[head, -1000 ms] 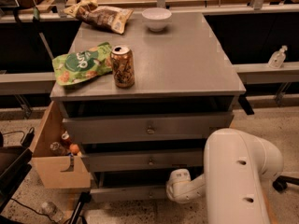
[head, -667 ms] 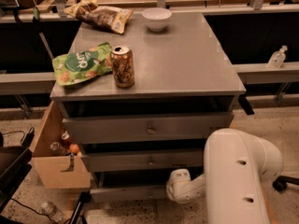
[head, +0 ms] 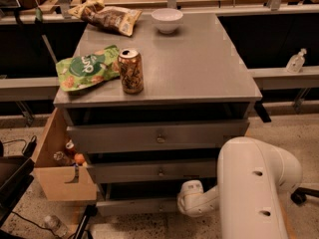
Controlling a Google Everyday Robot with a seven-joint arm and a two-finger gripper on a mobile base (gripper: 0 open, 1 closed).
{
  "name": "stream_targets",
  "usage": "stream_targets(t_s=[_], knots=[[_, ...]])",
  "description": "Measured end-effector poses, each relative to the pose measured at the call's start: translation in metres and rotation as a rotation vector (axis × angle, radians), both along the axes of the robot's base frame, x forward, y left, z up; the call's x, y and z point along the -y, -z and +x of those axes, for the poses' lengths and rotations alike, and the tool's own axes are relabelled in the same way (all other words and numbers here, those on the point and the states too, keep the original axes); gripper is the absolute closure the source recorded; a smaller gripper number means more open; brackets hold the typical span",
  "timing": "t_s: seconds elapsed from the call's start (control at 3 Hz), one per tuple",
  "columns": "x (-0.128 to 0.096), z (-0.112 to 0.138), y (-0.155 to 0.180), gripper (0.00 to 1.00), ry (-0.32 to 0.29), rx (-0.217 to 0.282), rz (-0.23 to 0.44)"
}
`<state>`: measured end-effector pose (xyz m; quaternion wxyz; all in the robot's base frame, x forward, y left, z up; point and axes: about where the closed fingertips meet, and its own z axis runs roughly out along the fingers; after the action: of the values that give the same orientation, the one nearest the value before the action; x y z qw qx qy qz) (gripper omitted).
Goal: Open bottom drawer
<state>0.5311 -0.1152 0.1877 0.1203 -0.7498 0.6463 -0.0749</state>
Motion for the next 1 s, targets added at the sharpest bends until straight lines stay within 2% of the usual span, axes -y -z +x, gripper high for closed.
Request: stream_targets(t_s=[1.0], knots=[[-0.0002,-0.0009,0.001,0.12,0.0,-0.002,0.0]])
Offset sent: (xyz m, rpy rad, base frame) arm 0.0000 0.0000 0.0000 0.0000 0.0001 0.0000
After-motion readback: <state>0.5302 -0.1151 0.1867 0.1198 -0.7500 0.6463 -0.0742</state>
